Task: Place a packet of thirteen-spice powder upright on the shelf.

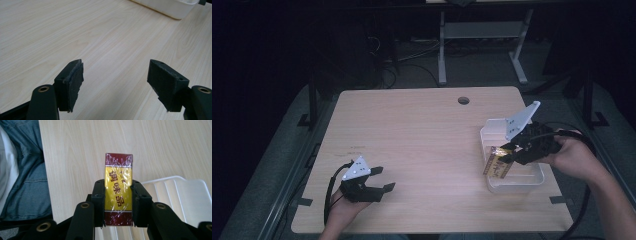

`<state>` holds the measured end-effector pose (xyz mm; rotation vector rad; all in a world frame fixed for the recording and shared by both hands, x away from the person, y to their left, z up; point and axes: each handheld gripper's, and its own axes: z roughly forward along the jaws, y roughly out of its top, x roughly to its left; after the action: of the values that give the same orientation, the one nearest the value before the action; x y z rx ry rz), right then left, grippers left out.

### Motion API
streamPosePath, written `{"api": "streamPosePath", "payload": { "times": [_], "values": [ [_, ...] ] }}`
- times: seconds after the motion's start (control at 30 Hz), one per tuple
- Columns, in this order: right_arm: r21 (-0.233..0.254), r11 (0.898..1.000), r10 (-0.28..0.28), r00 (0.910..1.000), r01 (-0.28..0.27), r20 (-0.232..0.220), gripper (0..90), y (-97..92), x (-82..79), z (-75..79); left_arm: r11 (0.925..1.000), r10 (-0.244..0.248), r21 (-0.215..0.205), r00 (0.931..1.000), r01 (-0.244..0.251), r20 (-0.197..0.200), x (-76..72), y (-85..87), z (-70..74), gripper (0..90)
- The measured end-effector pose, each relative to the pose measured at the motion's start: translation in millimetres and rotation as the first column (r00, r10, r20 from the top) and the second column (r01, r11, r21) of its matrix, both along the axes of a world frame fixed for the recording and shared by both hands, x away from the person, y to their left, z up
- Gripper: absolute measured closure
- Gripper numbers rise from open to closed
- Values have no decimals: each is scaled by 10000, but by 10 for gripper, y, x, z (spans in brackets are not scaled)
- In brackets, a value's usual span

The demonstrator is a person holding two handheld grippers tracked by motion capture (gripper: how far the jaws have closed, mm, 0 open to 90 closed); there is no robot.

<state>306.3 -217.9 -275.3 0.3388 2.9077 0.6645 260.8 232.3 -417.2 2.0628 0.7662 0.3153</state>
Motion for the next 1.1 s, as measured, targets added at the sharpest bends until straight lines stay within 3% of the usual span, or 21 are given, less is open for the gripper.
{"api": "streamPosePath", "payload": {
  "times": [0.47,1.1],
  "values": [
    [-96,9997,-236,9997,235,-107,676,-273,-49,-30,10000,26,20,10000,-26,-20,9,4,-6,283],
    [-113,9993,363,9984,-369,-437,673,-333,-40,-123,9999,28,-132,10000,-29,-50,18,8,-1,283]
  ]
}}
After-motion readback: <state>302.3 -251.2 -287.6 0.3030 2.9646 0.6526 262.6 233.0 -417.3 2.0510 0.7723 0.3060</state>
